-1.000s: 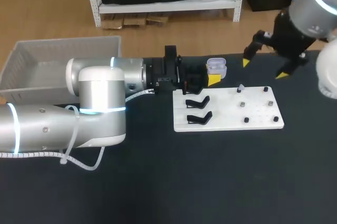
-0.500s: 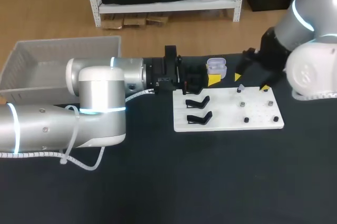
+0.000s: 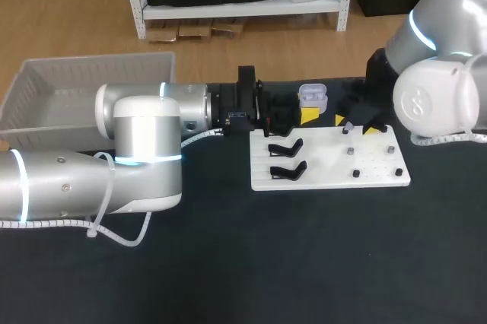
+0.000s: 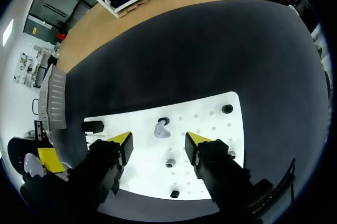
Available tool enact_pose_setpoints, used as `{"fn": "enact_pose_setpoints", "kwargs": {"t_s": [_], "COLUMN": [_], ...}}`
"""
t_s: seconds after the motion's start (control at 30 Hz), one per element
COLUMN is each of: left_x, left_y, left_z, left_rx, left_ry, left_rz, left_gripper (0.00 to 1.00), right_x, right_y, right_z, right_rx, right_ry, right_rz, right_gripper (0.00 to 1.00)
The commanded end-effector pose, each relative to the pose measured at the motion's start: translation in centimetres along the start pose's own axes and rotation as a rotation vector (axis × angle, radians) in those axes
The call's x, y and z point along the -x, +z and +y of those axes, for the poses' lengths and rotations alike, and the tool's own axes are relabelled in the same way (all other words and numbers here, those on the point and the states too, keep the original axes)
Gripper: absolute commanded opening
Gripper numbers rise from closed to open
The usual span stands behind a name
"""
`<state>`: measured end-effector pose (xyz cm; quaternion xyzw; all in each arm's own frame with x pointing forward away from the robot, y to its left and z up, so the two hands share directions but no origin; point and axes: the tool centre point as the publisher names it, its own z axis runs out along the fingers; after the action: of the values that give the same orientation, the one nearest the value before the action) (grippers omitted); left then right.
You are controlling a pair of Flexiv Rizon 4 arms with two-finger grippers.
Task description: Pick up each earbud case from the left stands, insert the matching earbuds, close the lid, and place the case in the box.
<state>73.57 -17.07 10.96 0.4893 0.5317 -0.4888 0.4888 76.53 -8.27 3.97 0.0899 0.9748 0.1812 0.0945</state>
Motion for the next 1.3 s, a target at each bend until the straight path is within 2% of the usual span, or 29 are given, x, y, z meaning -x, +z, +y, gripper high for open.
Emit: {"fn": "enact_pose_setpoints", "kwargs": {"t_s": [0.03, 0.23, 0.83, 1.3], "left_x": [-0.1, -0.1, -0.1, -0.1], "left_y": [0.0, 0.0, 0.0, 0.0], "left_z": [0.0, 0.0, 0.0, 0.0], "left_rx": [0.001, 0.001, 0.001, 0.001], "left_ry": [0.002, 0.002, 0.002, 0.002], "left_rz": [-0.003, -0.003, -0.003, -0.003], "left_gripper": [0.0, 0.0, 0.0, 0.0], "right_x": [0.2, 0.1, 0.2, 0.5], "right_y": [0.2, 0.6, 1.3, 1.6], "right_z": [-0.1, 0.0, -0.2, 0.2], "right_rx": [-0.001, -0.001, 0.003, 0.007], "right_ry": [-0.003, -0.002, 0.004, -0.002], "right_rz": [0.007, 0.011, 0.021, 0.025], "right_gripper": [0.58, 0.5, 0.47, 0.37]}}
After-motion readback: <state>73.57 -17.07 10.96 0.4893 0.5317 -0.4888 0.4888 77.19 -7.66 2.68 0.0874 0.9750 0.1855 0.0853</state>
